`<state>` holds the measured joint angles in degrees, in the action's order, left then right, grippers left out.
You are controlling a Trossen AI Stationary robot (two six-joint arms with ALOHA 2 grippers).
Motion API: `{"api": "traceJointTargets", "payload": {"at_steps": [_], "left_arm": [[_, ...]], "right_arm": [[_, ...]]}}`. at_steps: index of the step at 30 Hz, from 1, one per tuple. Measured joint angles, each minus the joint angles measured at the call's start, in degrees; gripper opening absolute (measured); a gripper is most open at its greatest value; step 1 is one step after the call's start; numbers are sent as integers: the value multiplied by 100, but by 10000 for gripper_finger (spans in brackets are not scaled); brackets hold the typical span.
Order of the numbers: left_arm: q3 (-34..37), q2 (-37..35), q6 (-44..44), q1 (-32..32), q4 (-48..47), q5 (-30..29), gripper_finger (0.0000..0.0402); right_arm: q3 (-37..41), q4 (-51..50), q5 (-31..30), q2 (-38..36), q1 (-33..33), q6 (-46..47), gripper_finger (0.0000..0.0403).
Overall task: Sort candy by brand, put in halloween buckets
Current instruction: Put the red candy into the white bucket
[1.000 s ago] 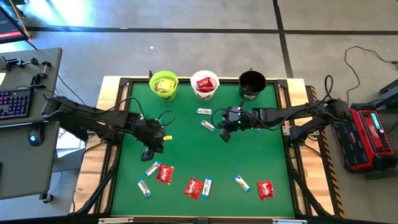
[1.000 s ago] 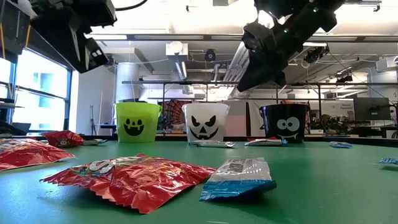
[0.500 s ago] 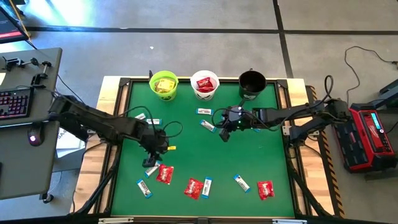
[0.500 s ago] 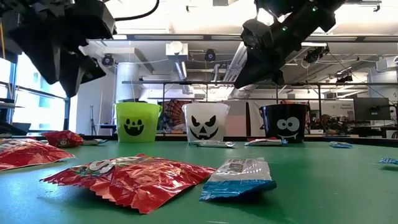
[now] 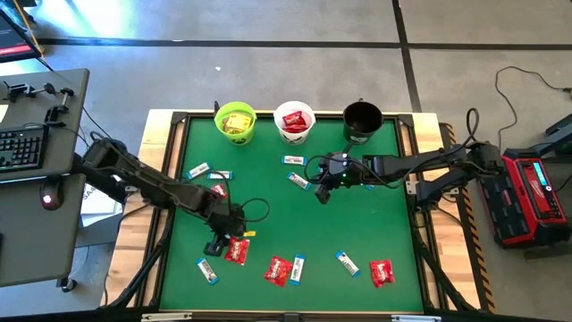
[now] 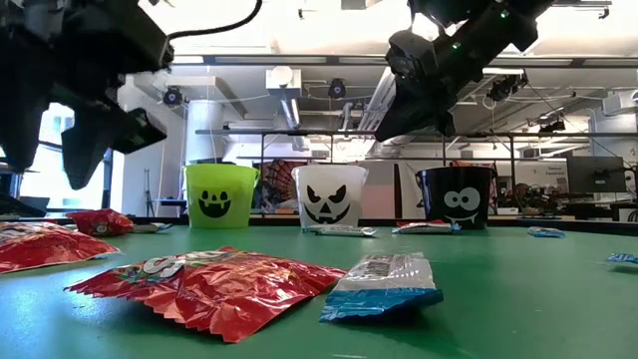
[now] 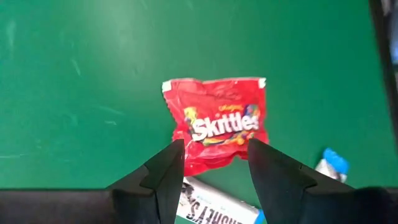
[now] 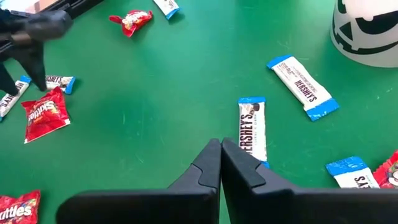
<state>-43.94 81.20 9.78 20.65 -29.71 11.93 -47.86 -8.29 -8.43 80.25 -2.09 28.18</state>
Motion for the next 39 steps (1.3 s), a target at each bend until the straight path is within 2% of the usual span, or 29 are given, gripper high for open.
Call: {"api": "traceJointTargets", "payload": {"at_steps": [8,12,18,21,28,32,39], "left_arm": [[0,616,-349,195,11,-199,168],[0,828,-408,245,23,-450,168],[-22,996,-436,240,48,-464,159],[-19,977,-448,240,39,-513,136],[-5,914,-446,231,-62,-365,49],[-136,916,-447,206,-500,-346,10],[-418,669,-419,-151,-853,-120,2]], "right_arm": [[-2,0,56,2,0,-13,0],[-2,0,133,2,0,-52,0],[-2,0,203,2,0,-123,0],[-2,0,203,2,0,-146,0],[-2,-1,203,2,0,-260,0],[-4,0,203,2,0,-275,0],[-4,0,201,4,0,-343,0]]}}
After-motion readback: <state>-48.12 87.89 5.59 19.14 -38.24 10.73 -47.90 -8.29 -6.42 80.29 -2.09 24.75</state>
